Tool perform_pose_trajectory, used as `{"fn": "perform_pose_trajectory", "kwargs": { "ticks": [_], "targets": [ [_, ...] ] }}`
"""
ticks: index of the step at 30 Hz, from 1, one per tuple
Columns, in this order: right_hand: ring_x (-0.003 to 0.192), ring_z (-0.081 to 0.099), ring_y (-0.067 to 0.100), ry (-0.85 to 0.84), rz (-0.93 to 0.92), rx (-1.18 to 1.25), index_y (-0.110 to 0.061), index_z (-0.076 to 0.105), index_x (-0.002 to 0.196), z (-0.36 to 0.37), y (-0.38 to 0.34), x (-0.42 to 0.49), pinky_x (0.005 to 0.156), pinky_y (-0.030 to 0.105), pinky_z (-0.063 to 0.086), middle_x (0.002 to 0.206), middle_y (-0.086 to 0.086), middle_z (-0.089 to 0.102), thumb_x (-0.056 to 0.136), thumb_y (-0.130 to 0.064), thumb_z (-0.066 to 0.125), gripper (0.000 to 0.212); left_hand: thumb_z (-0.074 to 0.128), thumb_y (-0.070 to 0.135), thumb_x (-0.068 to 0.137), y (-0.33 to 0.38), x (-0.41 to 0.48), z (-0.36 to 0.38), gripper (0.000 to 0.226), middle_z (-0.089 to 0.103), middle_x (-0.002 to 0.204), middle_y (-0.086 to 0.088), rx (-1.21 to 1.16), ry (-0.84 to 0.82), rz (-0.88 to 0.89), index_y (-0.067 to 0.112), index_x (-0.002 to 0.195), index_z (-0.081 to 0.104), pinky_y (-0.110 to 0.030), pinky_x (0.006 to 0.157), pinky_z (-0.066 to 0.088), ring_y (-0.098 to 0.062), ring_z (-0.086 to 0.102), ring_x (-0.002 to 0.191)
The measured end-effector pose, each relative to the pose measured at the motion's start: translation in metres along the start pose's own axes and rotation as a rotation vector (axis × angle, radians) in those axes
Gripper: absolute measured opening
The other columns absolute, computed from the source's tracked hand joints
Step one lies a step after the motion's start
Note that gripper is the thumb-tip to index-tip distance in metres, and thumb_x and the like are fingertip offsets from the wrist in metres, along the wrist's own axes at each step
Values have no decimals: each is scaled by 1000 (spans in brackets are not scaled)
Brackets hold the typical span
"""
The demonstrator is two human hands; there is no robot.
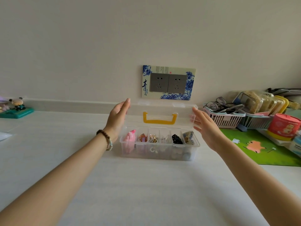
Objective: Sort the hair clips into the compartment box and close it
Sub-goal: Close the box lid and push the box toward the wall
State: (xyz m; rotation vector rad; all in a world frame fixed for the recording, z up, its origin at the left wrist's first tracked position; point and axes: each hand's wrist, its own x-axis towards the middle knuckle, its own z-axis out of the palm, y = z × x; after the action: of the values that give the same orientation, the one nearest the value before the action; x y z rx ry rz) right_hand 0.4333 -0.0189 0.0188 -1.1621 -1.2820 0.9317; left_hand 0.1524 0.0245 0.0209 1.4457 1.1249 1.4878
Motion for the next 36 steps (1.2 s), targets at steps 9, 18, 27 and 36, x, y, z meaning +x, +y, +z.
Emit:
{"fn": "perform_pose_trajectory", "kwargs": {
  "ticks": [9, 18, 27, 36],
  "targets": [
    [94, 56, 12, 122, -80, -147, -11, 61, 91, 10, 13, -34, 77, 23, 40, 98, -4, 65, 81, -48, 60, 39, 58, 37, 85, -9, -43, 3, 21, 64, 106, 5, 68, 52, 92, 20, 98, 61, -13, 86, 43, 4, 57, 97],
    [119, 39, 9, 182, -94, -97, -25, 47, 118, 17, 40, -52, 84, 17, 33, 126, -7, 45, 87, -29, 61, 34, 63, 35, 82, -38, -65, 1, 51, 42, 135, 6, 96, 98, -32, 20, 127, 44, -19, 96, 27, -1, 35, 116],
    [121, 39, 11, 131, -35, -161, -23, 42, 130, 19, 37, -57, 88, 16, 37, 134, 0, 42, 91, -30, 54, 42, 57, 38, 85, -36, -70, 5, 52, 36, 143, 4, 91, 86, -90, 26, 131, 38, -23, 96, 27, -9, 32, 129],
    [146, -6, 13, -125, -543, -1244, -36, 7, 147, 12, 33, -93, 119, 35, -5, 158, -10, 3, 90, -61, 18, 63, 16, 65, 85, -27, -90, -2, 60, 26, 150, 4, 1044, -228, 492, 41, 139, 24, -40, 112, 17, -21, 15, 138]
  ]
}}
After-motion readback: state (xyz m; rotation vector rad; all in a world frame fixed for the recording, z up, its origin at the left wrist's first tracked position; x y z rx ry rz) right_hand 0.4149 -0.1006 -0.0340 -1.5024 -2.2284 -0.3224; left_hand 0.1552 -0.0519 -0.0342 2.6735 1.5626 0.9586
